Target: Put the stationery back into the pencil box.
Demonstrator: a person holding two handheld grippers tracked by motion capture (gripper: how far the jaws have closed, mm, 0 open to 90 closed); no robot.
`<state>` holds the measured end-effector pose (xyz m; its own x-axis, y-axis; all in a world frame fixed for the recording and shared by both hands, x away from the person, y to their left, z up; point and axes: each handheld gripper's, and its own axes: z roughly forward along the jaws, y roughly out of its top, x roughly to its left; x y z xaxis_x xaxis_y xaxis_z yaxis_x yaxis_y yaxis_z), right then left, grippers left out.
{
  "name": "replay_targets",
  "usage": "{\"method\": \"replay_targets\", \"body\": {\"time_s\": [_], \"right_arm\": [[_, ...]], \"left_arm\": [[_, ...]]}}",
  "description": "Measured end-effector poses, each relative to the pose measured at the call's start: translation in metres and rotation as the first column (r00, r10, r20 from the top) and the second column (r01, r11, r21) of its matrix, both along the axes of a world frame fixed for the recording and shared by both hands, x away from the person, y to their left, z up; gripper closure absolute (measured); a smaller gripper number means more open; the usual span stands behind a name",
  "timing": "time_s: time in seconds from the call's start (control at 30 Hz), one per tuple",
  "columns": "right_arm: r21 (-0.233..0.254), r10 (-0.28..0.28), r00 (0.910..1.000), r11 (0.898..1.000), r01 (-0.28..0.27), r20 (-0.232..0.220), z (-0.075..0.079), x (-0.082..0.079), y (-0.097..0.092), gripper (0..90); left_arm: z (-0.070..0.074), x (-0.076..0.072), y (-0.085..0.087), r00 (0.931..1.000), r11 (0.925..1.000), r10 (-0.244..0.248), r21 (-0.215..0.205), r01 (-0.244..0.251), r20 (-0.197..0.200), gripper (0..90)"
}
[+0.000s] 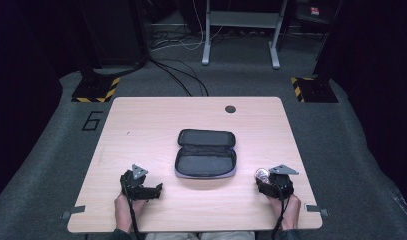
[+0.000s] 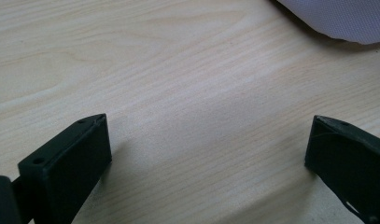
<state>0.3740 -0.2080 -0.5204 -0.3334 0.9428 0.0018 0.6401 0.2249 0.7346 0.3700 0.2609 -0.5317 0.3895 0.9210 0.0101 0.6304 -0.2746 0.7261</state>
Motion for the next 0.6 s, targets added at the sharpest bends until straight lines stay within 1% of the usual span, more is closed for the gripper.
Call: {"method": "replay_targets", "body": {"time_s": [0.03, 0.07, 0.13, 0.17, 0.2, 0.23, 0.3, 0.4, 0.53, 0.6], "right_arm": [[-0.001, 0.001, 1.0000, 1.000, -0.001, 0.004, -0.0010, 0.0000, 0.0005, 38.8], [-0.009, 0.008, 1.0000, 1.000, -0.008, -0.004, -0.0014, -0.0009, -0.0003, 40.6], [0.004, 0.008, 1.0000, 1.000, -0.008, -0.001, -0.0021, -0.0020, -0.0003, 42.3], [0.003, 0.013, 0.9999, 1.000, -0.013, -0.001, -0.0021, -0.0023, -0.0008, 43.4], [0.006, 0.010, 0.9999, 1.000, -0.010, 0.006, -0.0022, -0.0025, -0.0007, 47.3], [0.003, 0.016, 0.9998, 1.000, -0.017, 0.013, -0.0023, -0.0025, -0.0012, 48.6], [0.006, 0.018, 0.9997, 1.000, -0.018, 0.015, -0.0024, -0.0028, -0.0011, 49.2], [0.011, 0.012, 0.9999, 1.000, -0.012, 0.005, -0.0019, -0.0034, -0.0009, 49.4], [0.016, 0.024, 0.9996, 1.000, -0.024, 0.014, -0.0025, -0.0031, -0.0030, 49.7], [0.034, 0.020, 0.9997, 0.999, -0.020, 0.011, -0.0024, -0.0034, -0.0035, 49.8]], "left_arm": [[-0.0001, 0.0000, -0.0001, 1.0000, 1.0000, 0.001, -0.002, -0.001, -0.001, 0.1], [0.0000, 0.0000, -0.0001, 1.0000, 1.0000, 0.000, -0.001, 0.000, -0.001, 0.1], [0.0000, 0.0000, 0.0000, 1.0000, 1.0000, 0.000, -0.001, 0.000, -0.001, 0.1], [0.0000, 0.0000, 0.0000, 1.0000, 1.0000, 0.000, 0.000, 0.000, 0.000, 0.1], [0.0000, 0.0000, 0.0000, 1.0000, 1.0000, 0.000, 0.000, 0.000, 0.000, 0.1], [0.0000, -0.0001, 0.0001, 1.0000, 1.0000, -0.002, 0.000, 0.002, -0.001, 0.1], [-0.0001, -0.0001, -0.0003, 1.0000, 1.0000, 0.001, -0.003, -0.001, 0.000, 0.1], [-0.0001, -0.0001, -0.0003, 1.0000, 1.0000, 0.001, -0.003, -0.001, 0.001, 0.2], [-0.0002, -0.0001, -0.0003, 1.0000, 1.0000, 0.001, -0.003, -0.001, 0.001, 0.2], [0.0000, -0.0001, -0.0001, 1.0000, 1.0000, 0.000, -0.001, 0.000, 0.000, 0.2]]}}
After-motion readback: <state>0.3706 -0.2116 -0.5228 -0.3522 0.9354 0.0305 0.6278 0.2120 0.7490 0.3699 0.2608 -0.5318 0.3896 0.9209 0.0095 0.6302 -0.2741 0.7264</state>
